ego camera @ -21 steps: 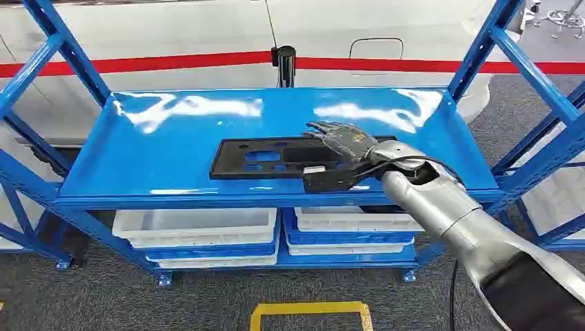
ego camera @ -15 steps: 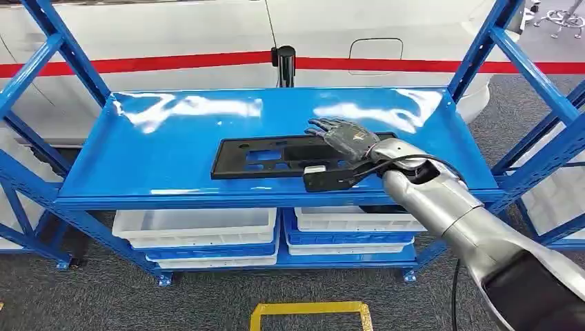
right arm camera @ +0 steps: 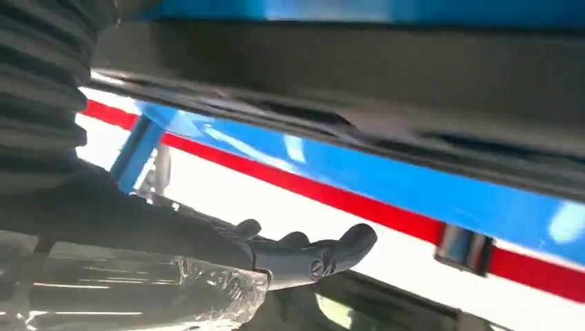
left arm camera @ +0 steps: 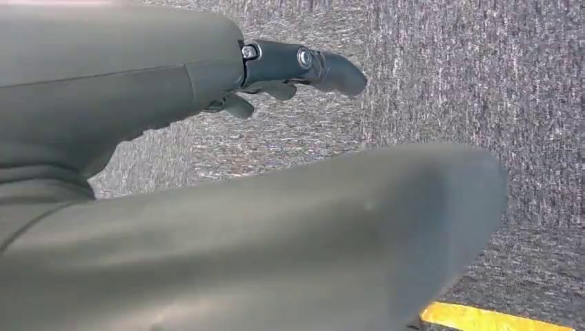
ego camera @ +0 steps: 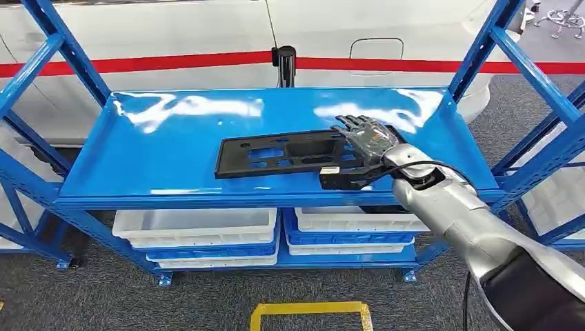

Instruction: Take the parts from the cabinet and place them on the table.

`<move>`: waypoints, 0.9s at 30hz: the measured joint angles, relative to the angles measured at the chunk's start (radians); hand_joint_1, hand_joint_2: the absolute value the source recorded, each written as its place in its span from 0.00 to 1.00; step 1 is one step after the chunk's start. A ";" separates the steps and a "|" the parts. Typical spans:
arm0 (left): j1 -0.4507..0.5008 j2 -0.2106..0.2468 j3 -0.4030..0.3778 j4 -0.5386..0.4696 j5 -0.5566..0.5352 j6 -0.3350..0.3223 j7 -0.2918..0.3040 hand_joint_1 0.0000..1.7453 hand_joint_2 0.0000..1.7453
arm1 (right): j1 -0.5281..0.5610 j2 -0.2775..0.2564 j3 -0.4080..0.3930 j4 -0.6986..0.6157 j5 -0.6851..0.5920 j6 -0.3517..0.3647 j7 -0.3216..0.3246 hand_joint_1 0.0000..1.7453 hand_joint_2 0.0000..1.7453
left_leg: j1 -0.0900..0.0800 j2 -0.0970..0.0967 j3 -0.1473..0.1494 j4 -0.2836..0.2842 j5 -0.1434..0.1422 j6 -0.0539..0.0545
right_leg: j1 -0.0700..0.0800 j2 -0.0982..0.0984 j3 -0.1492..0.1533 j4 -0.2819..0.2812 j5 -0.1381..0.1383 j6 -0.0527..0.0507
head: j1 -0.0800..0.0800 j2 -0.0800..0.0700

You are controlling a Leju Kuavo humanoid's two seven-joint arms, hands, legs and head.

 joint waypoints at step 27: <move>0.002 -0.002 0.123 0.000 0.113 0.005 -0.484 0.00 1.00 | 0.056 -0.074 -0.085 0.087 0.011 -0.146 -0.064 1.00 1.00 | -0.001 0.000 0.002 0.000 0.000 0.000 | 0.000 0.000 0.001 0.000 0.000 0.000 | 0.000 0.000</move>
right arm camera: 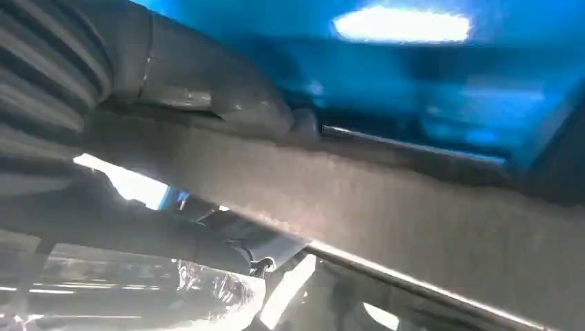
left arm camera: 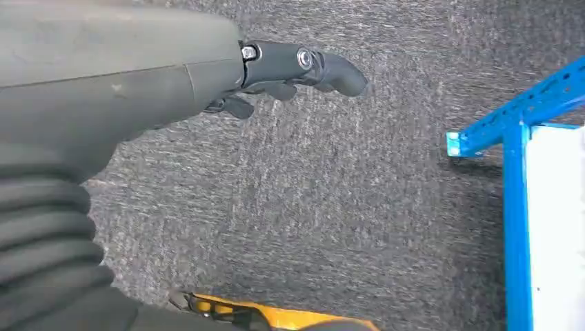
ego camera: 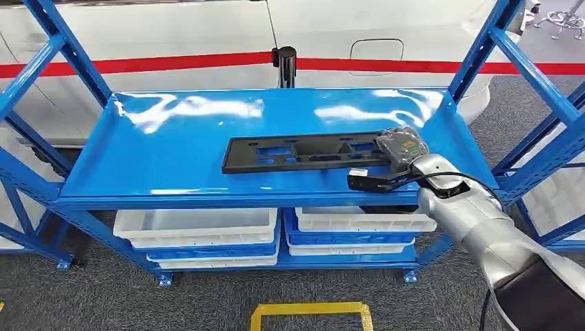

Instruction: Take the parts from the cabinet and place them on the table.

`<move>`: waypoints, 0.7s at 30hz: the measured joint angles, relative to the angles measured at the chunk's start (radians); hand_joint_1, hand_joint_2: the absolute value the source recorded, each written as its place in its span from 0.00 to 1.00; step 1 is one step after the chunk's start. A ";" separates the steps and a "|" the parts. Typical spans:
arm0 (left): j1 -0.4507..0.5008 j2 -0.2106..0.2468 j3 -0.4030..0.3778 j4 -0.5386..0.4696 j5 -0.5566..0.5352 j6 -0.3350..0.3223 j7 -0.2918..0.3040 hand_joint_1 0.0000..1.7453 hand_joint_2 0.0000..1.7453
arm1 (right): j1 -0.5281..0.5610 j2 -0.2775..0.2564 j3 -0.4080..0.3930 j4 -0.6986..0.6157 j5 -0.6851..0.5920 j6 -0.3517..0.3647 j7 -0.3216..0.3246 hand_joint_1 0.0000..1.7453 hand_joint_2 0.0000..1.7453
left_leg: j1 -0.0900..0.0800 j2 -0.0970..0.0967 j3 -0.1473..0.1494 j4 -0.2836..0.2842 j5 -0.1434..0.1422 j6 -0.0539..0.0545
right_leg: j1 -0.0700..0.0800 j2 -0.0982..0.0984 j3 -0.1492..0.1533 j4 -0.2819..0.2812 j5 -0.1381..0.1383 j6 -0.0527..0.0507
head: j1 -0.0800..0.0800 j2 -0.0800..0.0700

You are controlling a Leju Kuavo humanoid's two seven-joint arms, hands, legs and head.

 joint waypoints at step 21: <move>-0.002 -0.006 0.051 0.000 -0.084 0.004 0.165 0.00 1.00 | 0.294 -0.178 -0.366 -0.853 -0.043 -0.039 -0.086 1.00 1.00 | -0.001 -0.001 -0.005 0.003 -0.002 0.001 | -0.004 0.000 -0.004 -0.001 0.001 0.001 | -0.001 0.000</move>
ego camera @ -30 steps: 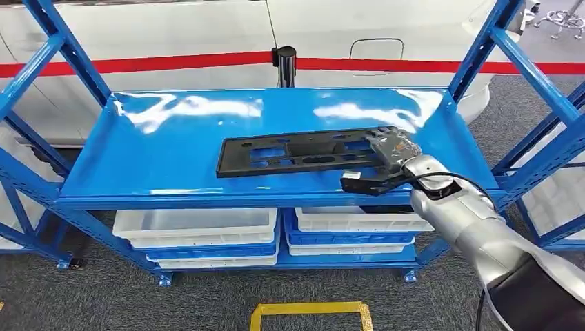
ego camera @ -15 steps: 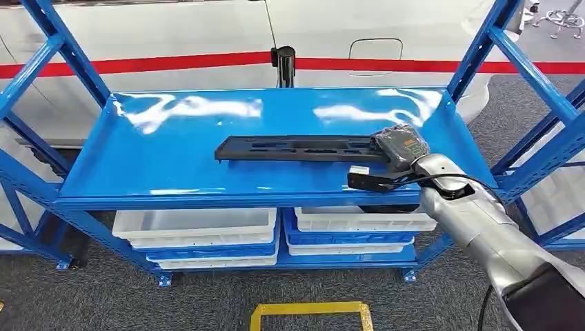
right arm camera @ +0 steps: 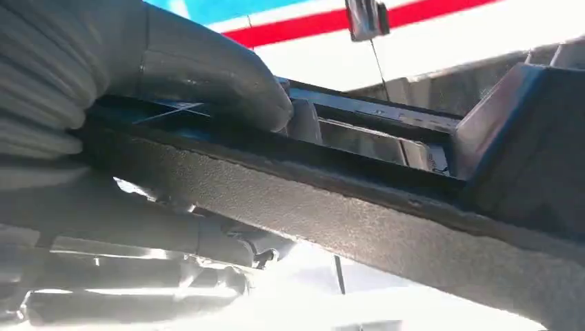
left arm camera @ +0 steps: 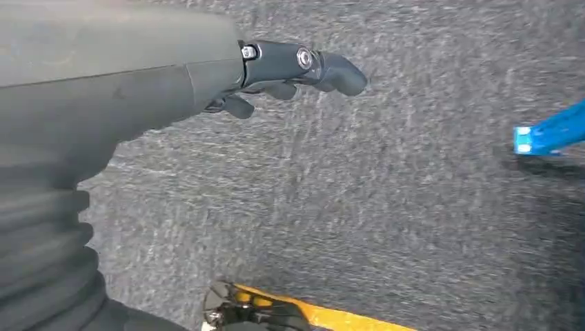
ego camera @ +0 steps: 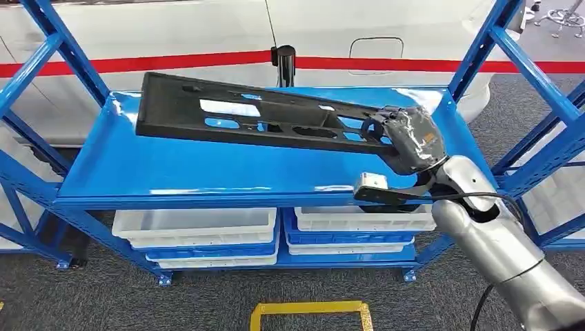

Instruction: Take the parts from the cabinet and place them on the table.

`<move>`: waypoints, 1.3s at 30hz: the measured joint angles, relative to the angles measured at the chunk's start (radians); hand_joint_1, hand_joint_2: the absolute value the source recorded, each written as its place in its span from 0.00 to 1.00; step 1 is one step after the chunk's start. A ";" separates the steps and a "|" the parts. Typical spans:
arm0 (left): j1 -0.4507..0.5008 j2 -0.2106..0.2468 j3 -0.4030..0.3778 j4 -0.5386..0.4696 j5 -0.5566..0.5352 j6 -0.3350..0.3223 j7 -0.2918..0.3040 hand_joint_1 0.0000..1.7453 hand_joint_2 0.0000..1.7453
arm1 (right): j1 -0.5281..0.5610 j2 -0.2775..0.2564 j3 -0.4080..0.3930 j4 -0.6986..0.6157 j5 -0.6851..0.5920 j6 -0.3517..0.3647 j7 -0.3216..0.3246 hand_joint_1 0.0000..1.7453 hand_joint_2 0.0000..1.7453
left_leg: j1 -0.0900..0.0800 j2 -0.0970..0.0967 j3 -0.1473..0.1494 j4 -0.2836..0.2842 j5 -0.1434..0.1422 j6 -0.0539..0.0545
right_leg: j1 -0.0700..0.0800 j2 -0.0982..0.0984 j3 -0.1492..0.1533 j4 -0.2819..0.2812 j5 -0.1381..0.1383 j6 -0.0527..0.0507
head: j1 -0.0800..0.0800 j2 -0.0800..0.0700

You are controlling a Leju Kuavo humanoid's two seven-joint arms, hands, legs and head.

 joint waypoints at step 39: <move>-0.008 -0.018 -0.117 0.002 -0.119 -0.092 0.192 0.00 1.00 | 0.126 0.023 -0.110 -0.059 0.104 0.039 -0.009 1.00 1.00 | -0.029 0.002 0.064 0.000 -0.047 0.064 | -0.001 -0.012 -0.099 0.016 0.104 0.012 | 0.005 0.000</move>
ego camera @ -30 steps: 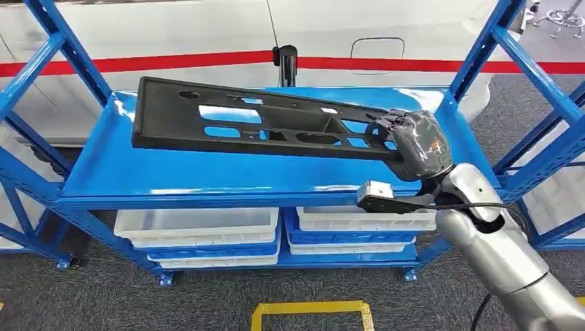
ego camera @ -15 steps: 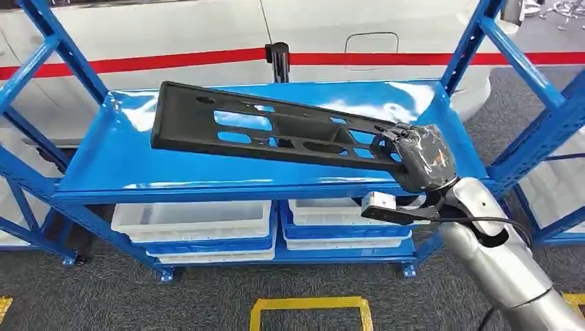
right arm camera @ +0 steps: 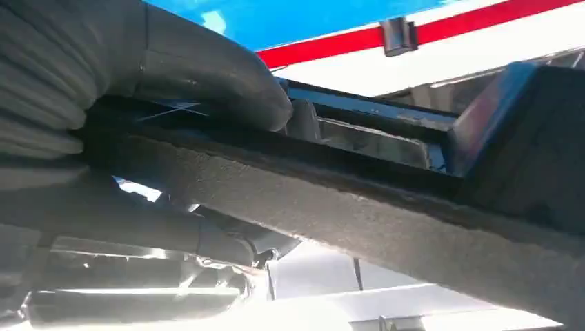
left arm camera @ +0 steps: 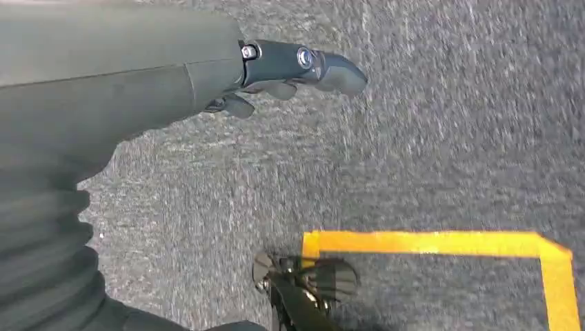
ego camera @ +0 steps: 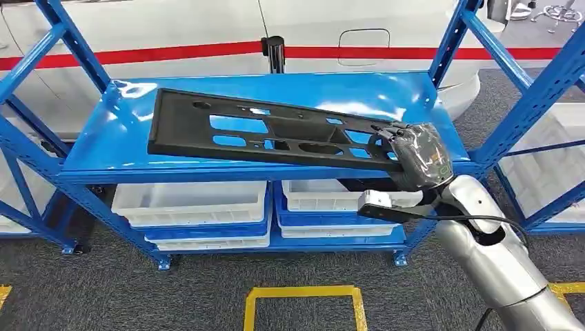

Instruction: Take the parts from the cabinet and place them on the table.

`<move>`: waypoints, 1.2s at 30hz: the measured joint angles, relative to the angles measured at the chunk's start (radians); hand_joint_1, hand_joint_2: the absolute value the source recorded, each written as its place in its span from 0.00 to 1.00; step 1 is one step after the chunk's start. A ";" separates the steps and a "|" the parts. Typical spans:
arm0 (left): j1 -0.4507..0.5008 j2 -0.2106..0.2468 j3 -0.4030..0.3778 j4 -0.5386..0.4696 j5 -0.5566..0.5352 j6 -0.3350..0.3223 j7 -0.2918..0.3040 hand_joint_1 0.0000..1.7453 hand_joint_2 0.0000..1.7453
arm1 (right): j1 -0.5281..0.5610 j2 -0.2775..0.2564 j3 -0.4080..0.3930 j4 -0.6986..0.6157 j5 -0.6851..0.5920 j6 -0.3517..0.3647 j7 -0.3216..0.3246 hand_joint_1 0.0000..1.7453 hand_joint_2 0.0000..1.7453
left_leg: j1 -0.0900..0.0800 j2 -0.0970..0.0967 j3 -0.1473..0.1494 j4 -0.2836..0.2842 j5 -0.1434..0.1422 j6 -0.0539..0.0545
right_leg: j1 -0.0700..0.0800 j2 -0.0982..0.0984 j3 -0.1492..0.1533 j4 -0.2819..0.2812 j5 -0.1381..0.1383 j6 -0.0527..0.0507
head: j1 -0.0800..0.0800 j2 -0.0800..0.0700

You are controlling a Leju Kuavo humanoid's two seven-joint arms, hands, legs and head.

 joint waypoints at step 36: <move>-0.010 -0.010 -0.034 0.005 -0.037 -0.018 0.037 0.00 1.00 | 0.002 0.044 -0.040 0.000 0.051 0.051 0.030 1.00 1.00 | 0.025 0.005 -0.088 -0.016 0.092 -0.022 | -0.018 -0.003 -0.083 0.254 -0.207 0.006 | 0.006 0.000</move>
